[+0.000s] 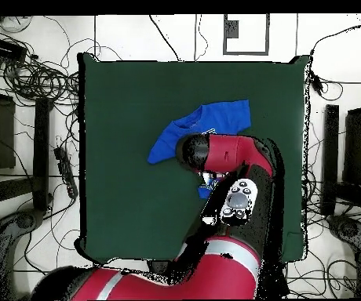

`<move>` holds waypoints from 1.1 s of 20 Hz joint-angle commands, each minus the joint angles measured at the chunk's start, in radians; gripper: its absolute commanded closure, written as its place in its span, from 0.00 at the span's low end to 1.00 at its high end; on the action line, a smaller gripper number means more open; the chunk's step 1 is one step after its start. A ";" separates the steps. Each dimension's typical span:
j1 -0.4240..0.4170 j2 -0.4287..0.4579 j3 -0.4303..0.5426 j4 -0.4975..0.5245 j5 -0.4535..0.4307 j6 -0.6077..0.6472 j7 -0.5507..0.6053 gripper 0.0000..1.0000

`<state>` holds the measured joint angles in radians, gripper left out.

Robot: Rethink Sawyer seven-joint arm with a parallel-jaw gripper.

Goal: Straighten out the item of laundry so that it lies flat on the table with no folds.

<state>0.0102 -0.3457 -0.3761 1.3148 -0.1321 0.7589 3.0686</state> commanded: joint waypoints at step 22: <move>-0.017 0.104 0.353 -0.149 -0.025 -0.232 -0.130 0.00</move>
<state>0.0010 -0.3594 -0.2041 1.1700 -0.1331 0.6609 3.0686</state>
